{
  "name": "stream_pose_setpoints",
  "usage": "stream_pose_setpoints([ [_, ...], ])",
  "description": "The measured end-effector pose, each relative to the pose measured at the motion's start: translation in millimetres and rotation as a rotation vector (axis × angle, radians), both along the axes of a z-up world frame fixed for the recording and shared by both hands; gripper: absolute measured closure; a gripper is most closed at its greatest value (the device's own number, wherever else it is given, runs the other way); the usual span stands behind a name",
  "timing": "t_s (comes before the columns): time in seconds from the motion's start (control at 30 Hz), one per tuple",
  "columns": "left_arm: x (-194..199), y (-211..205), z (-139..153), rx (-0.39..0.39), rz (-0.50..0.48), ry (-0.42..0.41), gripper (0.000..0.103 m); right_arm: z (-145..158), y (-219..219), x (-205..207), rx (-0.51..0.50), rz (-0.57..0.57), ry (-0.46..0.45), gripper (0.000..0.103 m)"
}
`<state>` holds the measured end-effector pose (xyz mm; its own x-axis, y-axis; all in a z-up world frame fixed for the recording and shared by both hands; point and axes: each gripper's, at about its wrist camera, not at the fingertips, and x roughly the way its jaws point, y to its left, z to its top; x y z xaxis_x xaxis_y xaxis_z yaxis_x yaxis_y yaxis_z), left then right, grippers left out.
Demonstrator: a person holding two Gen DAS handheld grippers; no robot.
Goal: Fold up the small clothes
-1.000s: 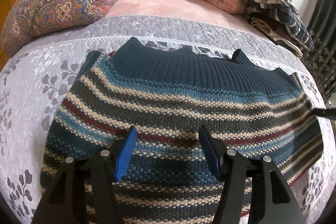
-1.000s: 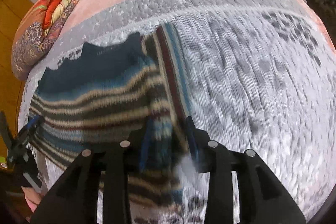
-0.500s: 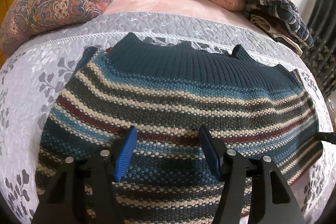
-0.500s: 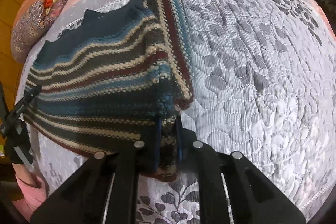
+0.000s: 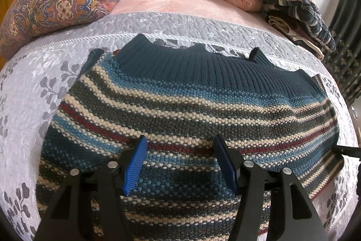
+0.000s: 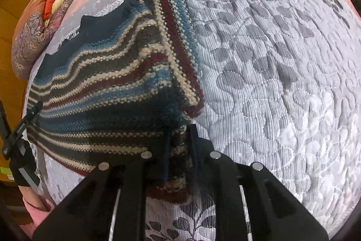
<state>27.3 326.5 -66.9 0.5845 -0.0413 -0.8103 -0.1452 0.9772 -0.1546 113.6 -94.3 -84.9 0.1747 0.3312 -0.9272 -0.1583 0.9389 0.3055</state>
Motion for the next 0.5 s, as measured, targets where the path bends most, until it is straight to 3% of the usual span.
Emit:
stream_pose_setpoints([
  [0.07, -0.1, 0.1, -0.1, 0.001, 0.000, 0.000, 0.042, 1.9, -2.6, 0.4, 0.006, -0.006, 0.006, 0.086],
  [0.13, 0.0, 0.1, 0.0, 0.001, 0.000, 0.000, 0.042, 9.2, -5.7, -0.2, 0.001, -0.011, -0.002, 0.075],
  [0.27, 0.0, 0.3, 0.4, 0.001, 0.001, -0.001, 0.042, 28.3, -15.1, 0.4, 0.030, -0.037, -0.057, 0.063],
  [0.33, 0.0, 0.1, 0.9, 0.003, 0.002, -0.001, 0.042, 34.1, -21.0, 2.7, 0.051, -0.050, -0.079, 0.042],
  [0.5, -1.0, -1.1, 4.4, 0.007, 0.002, -0.005, 0.042, 30.8, -25.9, 19.9, 0.091, -0.052, -0.071, 0.032],
])
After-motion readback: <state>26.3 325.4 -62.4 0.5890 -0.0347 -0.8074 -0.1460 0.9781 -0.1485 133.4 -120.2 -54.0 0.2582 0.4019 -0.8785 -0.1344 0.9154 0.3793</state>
